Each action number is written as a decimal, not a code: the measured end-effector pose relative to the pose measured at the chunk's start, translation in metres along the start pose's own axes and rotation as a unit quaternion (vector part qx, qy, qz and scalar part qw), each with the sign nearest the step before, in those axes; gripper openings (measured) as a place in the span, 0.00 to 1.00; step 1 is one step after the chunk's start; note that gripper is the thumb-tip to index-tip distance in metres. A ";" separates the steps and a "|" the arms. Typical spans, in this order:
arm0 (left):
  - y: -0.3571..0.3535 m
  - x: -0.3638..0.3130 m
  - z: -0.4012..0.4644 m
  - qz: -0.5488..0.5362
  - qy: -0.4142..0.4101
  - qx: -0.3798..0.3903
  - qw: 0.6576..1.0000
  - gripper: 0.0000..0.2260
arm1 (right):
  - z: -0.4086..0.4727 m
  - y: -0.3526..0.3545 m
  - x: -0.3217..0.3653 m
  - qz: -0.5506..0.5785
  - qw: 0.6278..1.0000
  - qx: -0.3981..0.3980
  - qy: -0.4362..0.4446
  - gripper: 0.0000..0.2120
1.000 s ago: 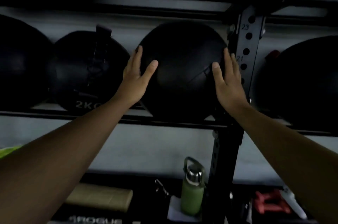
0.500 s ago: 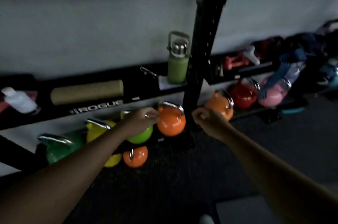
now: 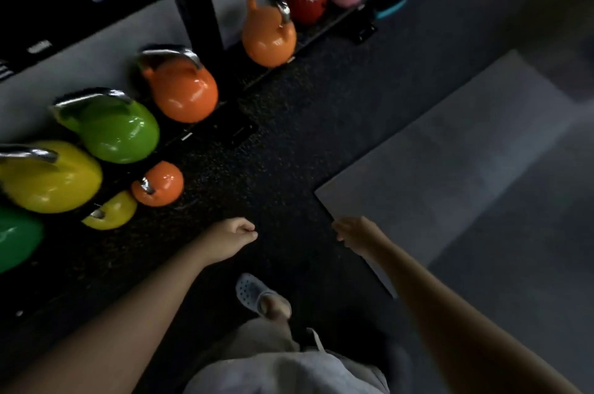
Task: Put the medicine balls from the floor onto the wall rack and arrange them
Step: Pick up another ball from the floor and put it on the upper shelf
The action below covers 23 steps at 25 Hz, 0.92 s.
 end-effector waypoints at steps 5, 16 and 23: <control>-0.086 -0.024 -0.015 0.134 -0.007 -0.003 0.991 0.18 | -0.080 -0.036 -0.107 0.194 0.977 -0.080 -0.047 0.19; -0.424 -0.120 -0.086 0.438 -0.105 0.158 0.878 0.18 | -0.314 -0.175 -0.386 0.650 0.623 -0.344 -0.267 0.11; -0.551 -0.136 -0.048 0.562 -0.072 0.174 0.805 0.17 | -0.340 -0.259 -0.453 0.744 0.395 -0.405 -0.357 0.12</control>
Point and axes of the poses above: each hand's wrist, its own z-axis towards the middle knuckle, its own y-axis out of the back of the hand, x = y × z, the point moved 8 cm from there along z, towards the middle knuckle, and after that the axes turned 13 degrees about y, right-handed, at the moved point
